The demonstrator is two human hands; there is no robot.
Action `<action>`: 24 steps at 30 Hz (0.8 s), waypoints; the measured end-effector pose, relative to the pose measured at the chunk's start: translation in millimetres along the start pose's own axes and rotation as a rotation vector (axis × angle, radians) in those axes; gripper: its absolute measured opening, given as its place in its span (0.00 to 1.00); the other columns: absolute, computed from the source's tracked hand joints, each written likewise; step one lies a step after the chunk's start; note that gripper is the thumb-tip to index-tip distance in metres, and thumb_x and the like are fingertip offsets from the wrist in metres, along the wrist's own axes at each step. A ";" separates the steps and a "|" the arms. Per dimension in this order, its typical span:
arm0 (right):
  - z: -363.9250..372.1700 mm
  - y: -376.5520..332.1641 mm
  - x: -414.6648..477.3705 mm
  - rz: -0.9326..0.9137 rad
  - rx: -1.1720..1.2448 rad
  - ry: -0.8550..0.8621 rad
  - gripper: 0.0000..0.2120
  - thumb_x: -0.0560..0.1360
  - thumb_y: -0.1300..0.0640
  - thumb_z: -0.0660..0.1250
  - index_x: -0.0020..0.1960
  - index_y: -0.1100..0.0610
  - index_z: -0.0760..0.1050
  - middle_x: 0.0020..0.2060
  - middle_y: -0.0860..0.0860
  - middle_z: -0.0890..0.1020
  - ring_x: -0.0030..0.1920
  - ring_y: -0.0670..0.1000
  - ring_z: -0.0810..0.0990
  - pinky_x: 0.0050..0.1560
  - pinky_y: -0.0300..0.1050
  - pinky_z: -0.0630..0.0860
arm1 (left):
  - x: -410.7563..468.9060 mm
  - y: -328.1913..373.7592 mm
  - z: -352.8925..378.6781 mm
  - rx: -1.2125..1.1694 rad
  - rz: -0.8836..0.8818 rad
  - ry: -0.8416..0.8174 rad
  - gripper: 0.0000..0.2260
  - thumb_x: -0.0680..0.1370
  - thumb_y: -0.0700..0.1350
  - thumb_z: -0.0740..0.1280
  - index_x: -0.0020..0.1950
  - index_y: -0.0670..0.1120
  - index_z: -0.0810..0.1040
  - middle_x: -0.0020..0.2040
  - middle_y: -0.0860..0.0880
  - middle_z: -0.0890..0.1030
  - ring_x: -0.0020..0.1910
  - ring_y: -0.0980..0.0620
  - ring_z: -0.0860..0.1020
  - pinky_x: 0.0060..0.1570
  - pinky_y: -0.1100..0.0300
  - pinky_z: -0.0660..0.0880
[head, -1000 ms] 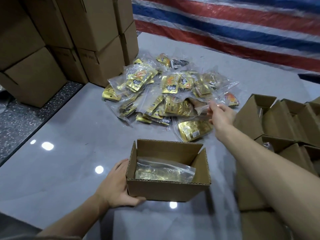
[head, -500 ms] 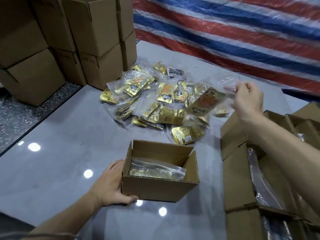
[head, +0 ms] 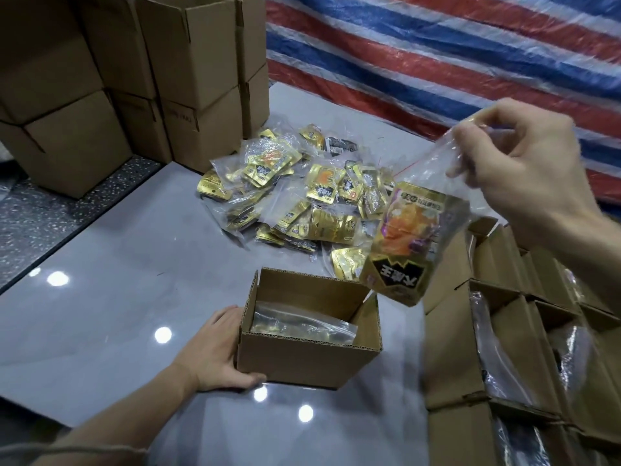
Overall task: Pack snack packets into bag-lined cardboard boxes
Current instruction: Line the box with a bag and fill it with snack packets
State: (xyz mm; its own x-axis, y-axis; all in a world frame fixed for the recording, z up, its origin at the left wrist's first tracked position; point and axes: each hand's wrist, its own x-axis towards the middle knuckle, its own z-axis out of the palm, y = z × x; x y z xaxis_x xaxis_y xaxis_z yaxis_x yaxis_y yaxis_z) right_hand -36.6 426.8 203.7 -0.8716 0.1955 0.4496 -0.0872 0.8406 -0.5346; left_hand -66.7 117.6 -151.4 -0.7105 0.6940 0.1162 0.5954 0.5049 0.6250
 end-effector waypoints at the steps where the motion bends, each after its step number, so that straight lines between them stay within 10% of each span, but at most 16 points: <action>1: -0.3 -5.6 -1.8 -0.005 0.046 -0.038 0.09 0.82 0.53 0.64 0.51 0.59 0.77 0.39 0.49 0.84 0.42 0.44 0.84 0.47 0.53 0.83 | -0.4 0.2 -0.4 0.005 0.001 -0.002 0.34 0.62 0.70 0.73 0.65 0.60 0.74 0.60 0.66 0.71 0.63 0.62 0.68 0.69 0.69 0.54; 12: 13.1 -24.4 -22.7 -0.050 0.473 -0.298 0.07 0.84 0.59 0.56 0.57 0.63 0.68 0.56 0.56 0.83 0.55 0.55 0.85 0.48 0.57 0.84 | -0.3 1.5 -2.1 -0.006 0.000 0.007 0.38 0.62 0.70 0.72 0.69 0.58 0.71 0.60 0.72 0.67 0.62 0.67 0.64 0.70 0.67 0.56; 24: 36.5 -26.2 -50.7 0.048 0.552 -0.319 0.09 0.83 0.58 0.59 0.51 0.65 0.68 0.47 0.55 0.87 0.45 0.55 0.87 0.44 0.48 0.84 | -0.7 -1.5 1.4 0.003 -0.006 0.003 0.37 0.62 0.72 0.72 0.67 0.59 0.72 0.58 0.73 0.66 0.59 0.70 0.64 0.67 0.72 0.55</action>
State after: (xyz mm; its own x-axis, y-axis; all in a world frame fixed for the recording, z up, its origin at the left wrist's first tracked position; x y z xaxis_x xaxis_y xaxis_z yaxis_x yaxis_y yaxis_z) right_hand -7.7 376.4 168.7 -0.9741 -0.0050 0.2259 -0.2056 0.4340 -0.8771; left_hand -66.6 117.0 -153.5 -0.7152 0.6894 0.1149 0.5922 0.5104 0.6235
